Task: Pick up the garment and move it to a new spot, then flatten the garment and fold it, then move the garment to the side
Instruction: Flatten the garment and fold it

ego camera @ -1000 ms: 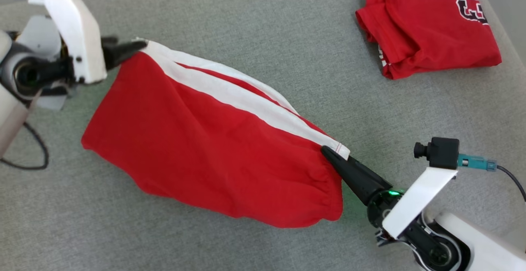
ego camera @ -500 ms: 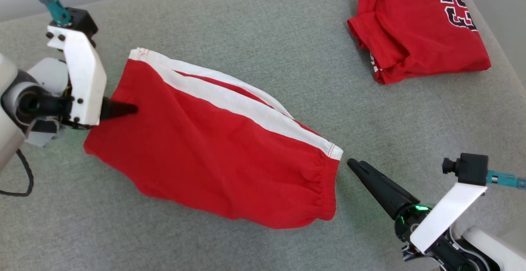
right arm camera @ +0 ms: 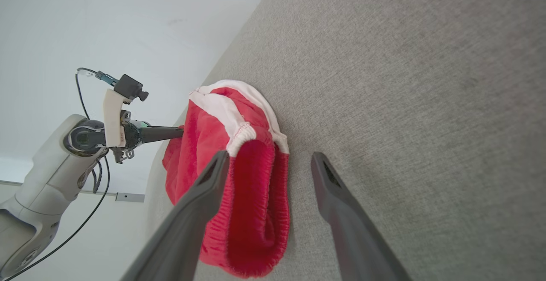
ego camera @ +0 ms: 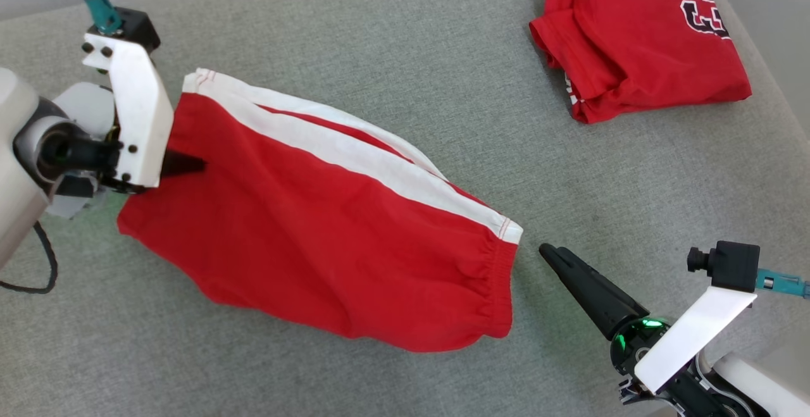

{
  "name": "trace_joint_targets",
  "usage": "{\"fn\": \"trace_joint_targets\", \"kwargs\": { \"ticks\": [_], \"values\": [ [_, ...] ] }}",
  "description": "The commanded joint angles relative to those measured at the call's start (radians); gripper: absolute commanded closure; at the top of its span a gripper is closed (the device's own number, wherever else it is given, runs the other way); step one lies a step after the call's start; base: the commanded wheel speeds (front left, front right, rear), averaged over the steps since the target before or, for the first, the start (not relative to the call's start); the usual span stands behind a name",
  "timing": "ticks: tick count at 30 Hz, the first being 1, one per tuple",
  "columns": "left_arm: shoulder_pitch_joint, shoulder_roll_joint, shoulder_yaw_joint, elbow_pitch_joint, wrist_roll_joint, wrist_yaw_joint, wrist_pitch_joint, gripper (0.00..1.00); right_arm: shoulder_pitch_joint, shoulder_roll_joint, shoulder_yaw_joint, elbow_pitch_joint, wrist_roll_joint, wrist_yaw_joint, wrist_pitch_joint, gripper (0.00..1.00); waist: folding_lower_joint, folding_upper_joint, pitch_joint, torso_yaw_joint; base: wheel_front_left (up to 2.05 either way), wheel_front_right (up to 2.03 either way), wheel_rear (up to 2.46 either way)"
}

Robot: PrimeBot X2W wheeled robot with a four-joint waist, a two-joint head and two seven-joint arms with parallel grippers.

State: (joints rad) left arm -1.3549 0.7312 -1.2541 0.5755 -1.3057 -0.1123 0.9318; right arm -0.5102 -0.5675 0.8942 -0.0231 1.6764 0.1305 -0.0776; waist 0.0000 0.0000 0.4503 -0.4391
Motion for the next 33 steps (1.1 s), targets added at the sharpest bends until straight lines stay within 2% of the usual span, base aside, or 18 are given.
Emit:
{"fn": "trace_joint_targets", "kwargs": {
  "ticks": [1,8,17,33],
  "values": [
    [0.056,-0.024,-0.029,0.002,0.007,0.001,0.021,1.00,0.010,0.001,-0.004,0.004,-0.007,0.000,-0.004,0.00,0.0000,0.0000,-0.002,-0.001,0.00,0.00,0.00],
    [0.065,-0.022,-0.010,0.017,-0.015,-0.002,-0.006,1.00,0.028,-0.018,-0.020,0.015,0.002,0.000,-0.009,0.00,0.0000,0.0000,-0.055,0.014,0.00,0.00,0.00],
    [0.105,-0.023,0.001,0.035,-0.049,0.006,-0.019,1.00,0.064,-0.058,-0.031,0.027,0.016,0.000,-0.004,0.00,0.0000,0.0000,-0.162,0.073,0.00,0.00,0.00],
    [0.271,0.017,0.027,-0.081,-0.163,0.073,-0.016,1.00,0.160,-0.154,-0.033,0.036,0.081,0.000,-0.019,0.00,0.0000,0.0000,-0.345,0.224,0.00,0.00,0.00]
  ]
}}
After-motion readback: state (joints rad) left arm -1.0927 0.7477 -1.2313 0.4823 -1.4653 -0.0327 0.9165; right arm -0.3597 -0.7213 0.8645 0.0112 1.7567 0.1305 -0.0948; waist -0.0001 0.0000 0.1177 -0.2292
